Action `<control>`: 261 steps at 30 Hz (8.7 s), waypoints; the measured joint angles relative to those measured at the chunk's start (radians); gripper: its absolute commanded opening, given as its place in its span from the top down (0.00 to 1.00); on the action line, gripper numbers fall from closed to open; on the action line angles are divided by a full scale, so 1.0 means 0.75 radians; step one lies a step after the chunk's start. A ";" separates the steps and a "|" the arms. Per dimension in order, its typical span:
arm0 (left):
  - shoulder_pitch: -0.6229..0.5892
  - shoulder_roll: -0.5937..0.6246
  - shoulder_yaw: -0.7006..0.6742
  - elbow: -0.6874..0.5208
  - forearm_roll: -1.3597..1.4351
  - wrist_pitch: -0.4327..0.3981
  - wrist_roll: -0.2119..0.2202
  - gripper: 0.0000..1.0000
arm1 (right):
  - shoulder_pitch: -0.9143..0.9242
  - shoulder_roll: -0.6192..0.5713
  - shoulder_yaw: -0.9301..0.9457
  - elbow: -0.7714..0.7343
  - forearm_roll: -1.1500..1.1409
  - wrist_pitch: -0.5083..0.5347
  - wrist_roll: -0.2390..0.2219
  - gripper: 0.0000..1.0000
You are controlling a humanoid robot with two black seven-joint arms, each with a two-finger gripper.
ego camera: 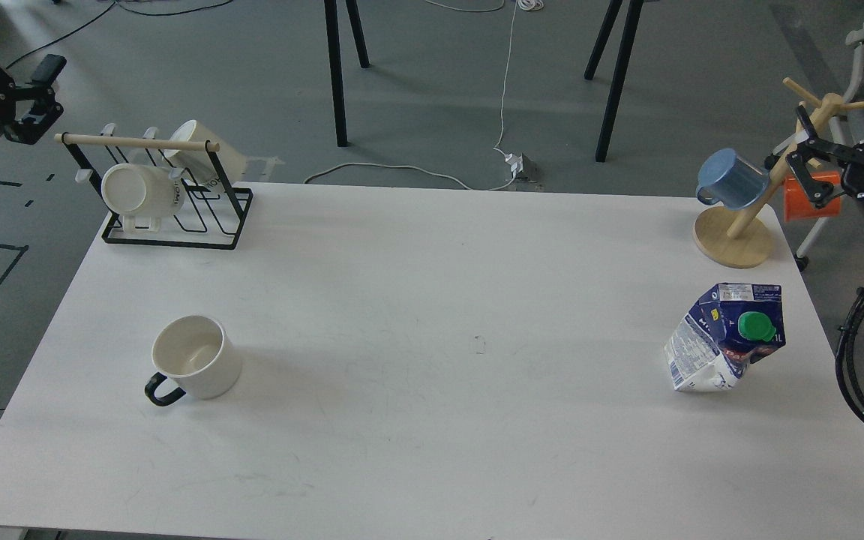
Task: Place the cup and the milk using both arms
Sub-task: 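Move the left gripper from the rack area toward the white mug, then lower the left gripper and grasp the white mug's rim, then carry the white mug with the left gripper toward the table center, then release the mug and retract the left arm toward the rack, then move the right gripper to the blue-and-white milk carton, then grasp the milk carton with the right gripper and slide it beside the mug, then set the carton upright next to the mug and open the right gripper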
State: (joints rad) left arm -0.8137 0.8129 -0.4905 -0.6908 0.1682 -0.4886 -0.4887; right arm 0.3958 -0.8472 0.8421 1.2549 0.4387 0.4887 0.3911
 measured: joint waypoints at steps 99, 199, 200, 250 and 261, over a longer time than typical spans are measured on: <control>0.067 -0.039 0.391 -0.563 2.010 0.390 0.000 1.00 | -0.121 0.000 -0.005 0.005 -0.052 0.000 -0.018 0.06; 0.534 -0.158 -0.195 -0.038 0.016 0.000 0.000 0.01 | -0.615 0.137 -0.227 0.189 0.333 0.000 -0.006 0.05; 0.534 -0.158 -0.195 -0.037 0.018 0.000 0.000 0.01 | -0.607 0.150 -0.227 0.178 0.333 0.000 -0.006 0.07; 0.569 -0.176 -0.192 0.053 0.119 0.000 0.000 0.01 | -0.577 0.600 -0.394 0.308 -0.186 0.000 -0.008 0.66; 0.570 -0.174 -0.193 0.086 0.119 0.000 0.000 0.01 | -0.577 0.665 -0.400 0.262 -0.209 0.000 -0.012 0.59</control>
State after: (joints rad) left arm -0.3859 0.6824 -0.6350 -0.6265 0.2578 -0.4887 -0.4887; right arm -0.0367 -0.3488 0.5422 1.4517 0.2823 0.4887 0.3822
